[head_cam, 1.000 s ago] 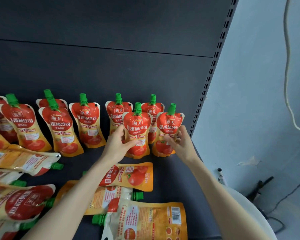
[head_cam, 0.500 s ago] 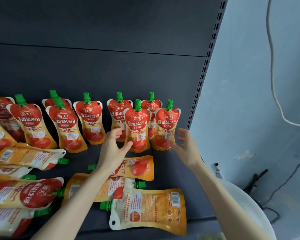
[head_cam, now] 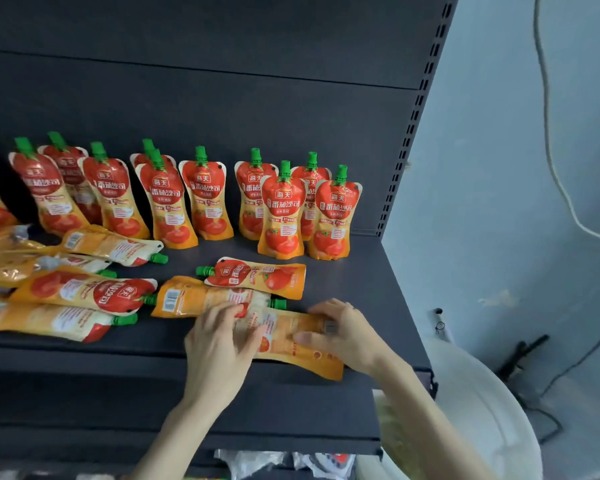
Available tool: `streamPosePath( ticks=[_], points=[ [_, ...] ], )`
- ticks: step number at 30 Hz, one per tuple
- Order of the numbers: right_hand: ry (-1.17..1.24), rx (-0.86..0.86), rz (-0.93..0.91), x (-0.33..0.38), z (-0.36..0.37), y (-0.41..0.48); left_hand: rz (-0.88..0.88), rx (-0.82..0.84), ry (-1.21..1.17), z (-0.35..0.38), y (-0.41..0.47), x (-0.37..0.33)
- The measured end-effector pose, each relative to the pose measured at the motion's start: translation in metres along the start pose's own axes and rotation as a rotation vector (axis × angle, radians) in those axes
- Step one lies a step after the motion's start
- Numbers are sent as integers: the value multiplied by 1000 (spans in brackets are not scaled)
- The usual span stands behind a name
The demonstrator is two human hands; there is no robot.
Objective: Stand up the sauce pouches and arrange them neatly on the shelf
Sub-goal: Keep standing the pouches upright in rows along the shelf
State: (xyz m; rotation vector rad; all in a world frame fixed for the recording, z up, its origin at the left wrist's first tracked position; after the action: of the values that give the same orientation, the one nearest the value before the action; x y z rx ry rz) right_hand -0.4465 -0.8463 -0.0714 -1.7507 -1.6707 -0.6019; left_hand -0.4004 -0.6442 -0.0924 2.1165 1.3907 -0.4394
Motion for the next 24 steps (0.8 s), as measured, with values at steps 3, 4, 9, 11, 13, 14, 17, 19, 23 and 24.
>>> streamPosePath(
  ticks=[3,4,9,11,13,14,17,19,23,24],
  points=[
    [118,-30,-3,-1,0,-8,-77,-15,5,4,-11,-3],
    [193,-43,0,-2,-1,-11,-88,-18,-11,4,-13,-5],
    [416,-174,-29,-12,-11,-23,-18,-71,-135,-4,-14,-18],
    [539,-261,-8,-20,-15,-27,-25,-93,-95,-12,-5,-16],
    [567,-362,30,-26,-18,-29,-62,-41,33,-17,7,-9],
    [573,-398,46,-29,-19,-29,-89,23,117,-17,13,-3],
    [592,-448,73,-30,-19,-27,-142,218,355,-17,23,9],
    [544,-460,82,-29,-17,-24,-84,196,458,-21,24,9],
    [490,-478,94,-28,-15,-22,18,230,546,-24,24,8],
    [482,-483,95,-29,-14,-22,20,269,522,-24,23,7]
  ],
)
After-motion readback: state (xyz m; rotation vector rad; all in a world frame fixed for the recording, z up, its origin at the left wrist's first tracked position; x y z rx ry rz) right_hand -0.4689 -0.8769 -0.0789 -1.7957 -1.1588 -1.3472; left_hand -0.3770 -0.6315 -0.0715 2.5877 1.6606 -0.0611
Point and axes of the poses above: each hand's wrist, its own y-axis towards the middle knuckle, its own z-axis out of the palm, x = y × z, the point moved 3 cm from there along y, towards the middle knuckle, and after that the axes turned 8 degrees about x, right-handed, at the moved point
